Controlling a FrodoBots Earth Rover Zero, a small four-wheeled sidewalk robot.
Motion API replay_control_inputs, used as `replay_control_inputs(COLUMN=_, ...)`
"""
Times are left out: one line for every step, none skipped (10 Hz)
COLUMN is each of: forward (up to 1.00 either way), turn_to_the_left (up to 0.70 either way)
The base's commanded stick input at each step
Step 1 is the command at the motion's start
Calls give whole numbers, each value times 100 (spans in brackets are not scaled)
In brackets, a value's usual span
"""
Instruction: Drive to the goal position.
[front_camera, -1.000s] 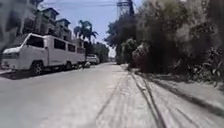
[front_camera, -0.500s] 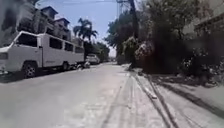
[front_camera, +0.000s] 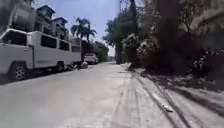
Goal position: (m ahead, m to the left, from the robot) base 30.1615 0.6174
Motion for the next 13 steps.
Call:
replay_control_inputs(forward=100, turn_to_the_left=0)
replay_control_inputs(forward=100, turn_to_the_left=0)
replay_control_inputs(forward=100, turn_to_the_left=0)
replay_control_inputs(forward=100, turn_to_the_left=0)
replay_control_inputs(forward=100, turn_to_the_left=0)
replay_control_inputs(forward=100, turn_to_the_left=0)
replay_control_inputs(forward=100, turn_to_the_left=0)
replay_control_inputs(forward=100, turn_to_the_left=0)
replay_control_inputs(forward=100, turn_to_the_left=-21)
replay_control_inputs(forward=100, turn_to_the_left=-40)
replay_control_inputs(forward=100, turn_to_the_left=-19)
replay_control_inputs(forward=100, turn_to_the_left=0)
replay_control_inputs(forward=100, turn_to_the_left=0)
